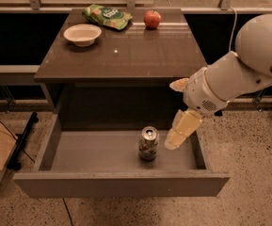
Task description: Pick 7up can from top drawer and place on counter
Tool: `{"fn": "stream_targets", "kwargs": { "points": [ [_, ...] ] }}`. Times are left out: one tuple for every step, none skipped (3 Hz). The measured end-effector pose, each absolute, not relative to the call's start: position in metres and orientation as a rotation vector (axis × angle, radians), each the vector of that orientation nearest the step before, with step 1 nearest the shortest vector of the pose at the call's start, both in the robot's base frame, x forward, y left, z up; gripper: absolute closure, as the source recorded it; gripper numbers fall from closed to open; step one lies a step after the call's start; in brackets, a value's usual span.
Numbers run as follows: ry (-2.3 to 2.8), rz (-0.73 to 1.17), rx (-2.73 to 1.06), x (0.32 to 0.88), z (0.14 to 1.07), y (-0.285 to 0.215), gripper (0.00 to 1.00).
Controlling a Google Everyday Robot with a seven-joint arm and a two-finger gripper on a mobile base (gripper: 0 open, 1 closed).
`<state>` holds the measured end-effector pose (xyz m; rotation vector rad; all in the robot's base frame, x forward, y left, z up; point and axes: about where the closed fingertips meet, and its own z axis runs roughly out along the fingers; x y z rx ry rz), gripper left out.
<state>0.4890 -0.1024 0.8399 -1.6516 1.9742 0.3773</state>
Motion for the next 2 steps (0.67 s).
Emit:
{"fn": "stream_targets", "kwargs": {
  "points": [
    [1.933,0.473,-1.601,0.499,0.809,-0.081,0.0],
    [1.914,0.521,-1.575,0.509,0.792,-0.069,0.0]
  ]
}}
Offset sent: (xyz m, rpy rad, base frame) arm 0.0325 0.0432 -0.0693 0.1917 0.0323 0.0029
